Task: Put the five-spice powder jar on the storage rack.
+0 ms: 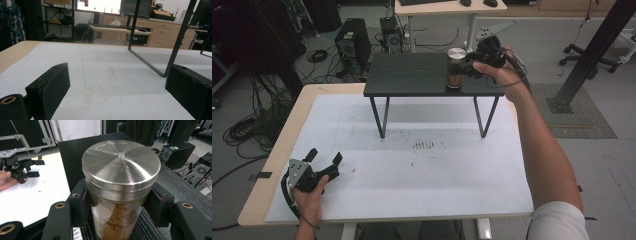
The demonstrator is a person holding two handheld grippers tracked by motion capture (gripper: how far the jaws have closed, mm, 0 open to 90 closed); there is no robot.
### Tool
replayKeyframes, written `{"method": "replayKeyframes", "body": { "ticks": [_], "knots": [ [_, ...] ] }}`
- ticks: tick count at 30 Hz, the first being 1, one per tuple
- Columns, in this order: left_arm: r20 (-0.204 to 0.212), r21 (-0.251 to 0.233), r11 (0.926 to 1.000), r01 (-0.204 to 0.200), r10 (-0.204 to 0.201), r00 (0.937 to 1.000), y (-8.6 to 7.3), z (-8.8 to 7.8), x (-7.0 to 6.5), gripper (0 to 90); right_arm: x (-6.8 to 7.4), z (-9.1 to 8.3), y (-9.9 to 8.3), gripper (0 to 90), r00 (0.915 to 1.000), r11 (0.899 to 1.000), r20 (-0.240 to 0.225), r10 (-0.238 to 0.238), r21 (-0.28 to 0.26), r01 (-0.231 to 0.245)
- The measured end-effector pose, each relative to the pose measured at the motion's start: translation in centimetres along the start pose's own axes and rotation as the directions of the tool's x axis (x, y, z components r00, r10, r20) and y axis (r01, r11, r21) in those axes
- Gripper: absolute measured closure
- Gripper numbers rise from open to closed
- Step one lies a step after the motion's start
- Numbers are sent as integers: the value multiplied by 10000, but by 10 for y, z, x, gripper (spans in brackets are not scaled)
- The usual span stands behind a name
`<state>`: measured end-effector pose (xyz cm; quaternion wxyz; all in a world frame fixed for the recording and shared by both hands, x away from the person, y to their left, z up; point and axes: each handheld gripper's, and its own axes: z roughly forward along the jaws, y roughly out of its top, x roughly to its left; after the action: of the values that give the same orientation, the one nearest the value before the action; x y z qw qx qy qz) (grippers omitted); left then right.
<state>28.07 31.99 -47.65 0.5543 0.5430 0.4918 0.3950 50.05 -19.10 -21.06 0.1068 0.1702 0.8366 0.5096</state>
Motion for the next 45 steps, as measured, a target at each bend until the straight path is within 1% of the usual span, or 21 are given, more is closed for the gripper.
{"method": "replayKeyframes", "body": {
  "ticks": [9,36,45],
  "knots": [
    [-7,16,10000,-17,17,10000,0,0,0,61,-1,0,-2,434,9999,9999,-65,81,-70,-82],
    [5,16,10000,-28,28,10000,0,0,0,61,-1,-1,-1,433,10000,10000,-23,59,4,-59],
    [1,23,10000,-35,35,10000,0,0,0,61,-1,-1,-1,433,10000,10000,-43,34,-50,-35]
  ]
}}
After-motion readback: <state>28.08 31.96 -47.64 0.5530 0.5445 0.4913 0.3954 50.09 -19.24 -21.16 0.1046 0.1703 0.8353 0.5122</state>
